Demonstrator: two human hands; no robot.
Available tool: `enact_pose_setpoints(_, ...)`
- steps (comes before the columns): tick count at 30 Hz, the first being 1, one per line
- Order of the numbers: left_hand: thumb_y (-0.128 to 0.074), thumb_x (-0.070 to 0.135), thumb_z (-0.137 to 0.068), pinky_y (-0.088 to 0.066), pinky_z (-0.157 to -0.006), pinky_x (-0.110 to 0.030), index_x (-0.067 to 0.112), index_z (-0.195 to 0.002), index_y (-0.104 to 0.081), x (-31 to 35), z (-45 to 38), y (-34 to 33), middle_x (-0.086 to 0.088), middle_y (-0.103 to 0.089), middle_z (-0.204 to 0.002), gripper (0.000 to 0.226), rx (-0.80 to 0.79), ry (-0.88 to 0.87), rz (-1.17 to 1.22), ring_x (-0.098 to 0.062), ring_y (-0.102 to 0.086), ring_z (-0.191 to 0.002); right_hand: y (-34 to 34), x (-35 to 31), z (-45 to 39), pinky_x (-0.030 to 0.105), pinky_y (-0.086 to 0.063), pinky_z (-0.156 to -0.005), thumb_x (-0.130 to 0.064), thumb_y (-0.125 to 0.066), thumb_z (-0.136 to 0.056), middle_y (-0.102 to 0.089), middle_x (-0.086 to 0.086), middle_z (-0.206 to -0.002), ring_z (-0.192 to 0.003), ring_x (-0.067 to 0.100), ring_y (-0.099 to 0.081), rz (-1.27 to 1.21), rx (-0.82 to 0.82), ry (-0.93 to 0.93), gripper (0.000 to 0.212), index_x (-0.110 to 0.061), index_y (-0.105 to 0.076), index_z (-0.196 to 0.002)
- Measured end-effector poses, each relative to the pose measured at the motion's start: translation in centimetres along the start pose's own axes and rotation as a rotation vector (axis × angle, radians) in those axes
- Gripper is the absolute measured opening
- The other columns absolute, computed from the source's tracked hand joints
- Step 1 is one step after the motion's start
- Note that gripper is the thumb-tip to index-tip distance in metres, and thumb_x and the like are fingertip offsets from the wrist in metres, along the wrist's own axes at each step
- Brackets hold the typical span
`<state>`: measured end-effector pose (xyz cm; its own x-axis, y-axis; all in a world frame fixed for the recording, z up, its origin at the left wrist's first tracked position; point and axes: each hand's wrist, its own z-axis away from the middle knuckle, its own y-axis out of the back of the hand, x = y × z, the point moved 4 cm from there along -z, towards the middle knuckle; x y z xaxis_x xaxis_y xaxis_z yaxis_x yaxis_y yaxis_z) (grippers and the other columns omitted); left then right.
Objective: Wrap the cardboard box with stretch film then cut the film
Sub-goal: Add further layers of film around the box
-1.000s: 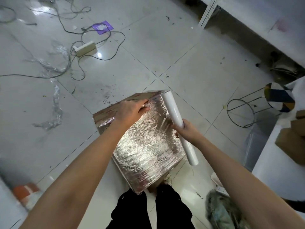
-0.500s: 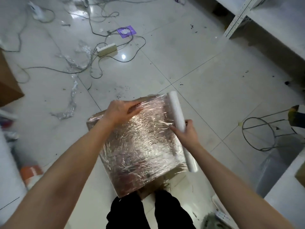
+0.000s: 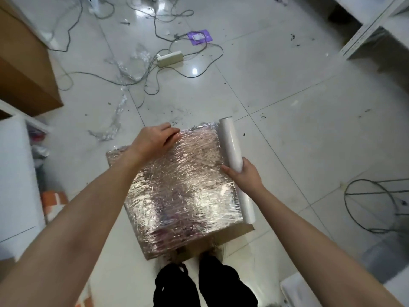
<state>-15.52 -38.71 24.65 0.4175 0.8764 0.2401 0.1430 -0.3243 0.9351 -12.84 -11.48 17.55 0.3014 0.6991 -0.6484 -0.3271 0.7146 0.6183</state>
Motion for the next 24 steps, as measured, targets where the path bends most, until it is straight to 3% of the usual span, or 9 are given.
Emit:
enact_pose_setpoints(4,-0.045,0.038,-0.093,-0.055,-0.047,-0.034,0.006,-0.099,-0.069,-0.5,0.0,-0.2,-0.004,-0.066,-0.081,0.04,-0.021,0.02,-0.003,-0.023,-0.061,-0.053,0.0,0.0,-0.2,0.032,-0.047,-0.066,-0.061,-0.066,-0.074,-0.061,-0.006,-0.078,-0.073,0.015,-0.06,0.018,-0.06,0.007,0.051,-0.016,-0.055,-0.094)
enact_pose_setpoints(7,-0.045,0.04,-0.093,-0.056,-0.052,-0.034,0.008,-0.098,-0.067,-0.6,0.0,-0.4,-0.003,-0.066,-0.084,0.04,-0.064,0.044,0.031,-0.023,-0.062,-0.058,0.2,-0.1,-0.2,0.032,-0.036,-0.059,-0.061,-0.046,-0.086,-0.055,0.002,-0.073,-0.071,0.025,-0.056,0.108,-0.028,0.031,0.058,-0.004,-0.053,-0.089)
enact_pose_setpoints(9,-0.049,0.037,-0.093,-0.056,-0.061,-0.037,0.009,-0.101,-0.066,-0.7,-0.3,-0.2,-0.002,-0.066,-0.091,0.033,-0.133,0.083,0.081,-0.024,-0.064,-0.068,0.3,0.0,-0.1,0.033,-0.031,-0.058,-0.058,-0.04,-0.09,-0.047,0.002,-0.069,-0.067,0.022,-0.048,0.131,0.004,0.04,0.054,-0.005,-0.047,-0.084)
enact_pose_setpoints(12,-0.055,0.024,-0.094,-0.052,-0.073,-0.036,0.008,-0.107,-0.064,-1.0,-0.8,-0.3,-0.003,-0.065,-0.101,0.022,-0.26,0.135,0.107,-0.025,-0.062,-0.083,0.1,0.0,-0.1,0.032,-0.03,-0.053,-0.055,-0.043,-0.091,-0.043,-0.001,-0.066,-0.06,0.017,-0.043,0.079,0.004,0.042,0.047,-0.009,-0.041,-0.082)
enact_pose_setpoints(17,-0.052,0.023,-0.095,-0.05,-0.074,-0.036,0.01,-0.104,-0.062,-0.6,-0.3,-0.7,-0.002,-0.062,-0.1,0.018,-0.223,0.329,0.146,-0.026,-0.061,-0.084,-0.1,0.0,-0.7,0.032,-0.029,-0.053,-0.052,-0.052,-0.089,-0.037,-0.003,-0.061,-0.053,0.012,-0.036,-0.038,0.017,0.061,0.043,-0.019,-0.032,-0.068)
enact_pose_setpoints(21,-0.047,0.029,-0.098,-0.049,-0.083,-0.039,0.018,-0.104,-0.058,0.3,0.1,-0.9,0.004,-0.06,-0.102,0.016,-0.235,0.511,0.203,-0.021,-0.057,-0.089,0.0,0.5,-1.3,0.033,-0.033,-0.057,-0.056,-0.053,-0.087,-0.039,-0.004,-0.062,-0.056,0.014,-0.04,-0.072,0.009,0.066,0.043,-0.019,-0.037,-0.071)
enact_pose_setpoints(24,-0.047,0.035,-0.097,-0.045,-0.087,-0.033,0.021,-0.102,-0.058,0.8,0.4,-1.0,0.006,-0.063,-0.1,0.019,-0.207,0.596,0.224,-0.018,-0.057,-0.089,0.4,0.8,-1.4,0.034,-0.039,-0.06,-0.056,-0.052,-0.087,-0.047,-0.003,-0.069,-0.062,0.014,-0.047,-0.123,0.02,0.058,0.044,-0.012,-0.047,-0.086)
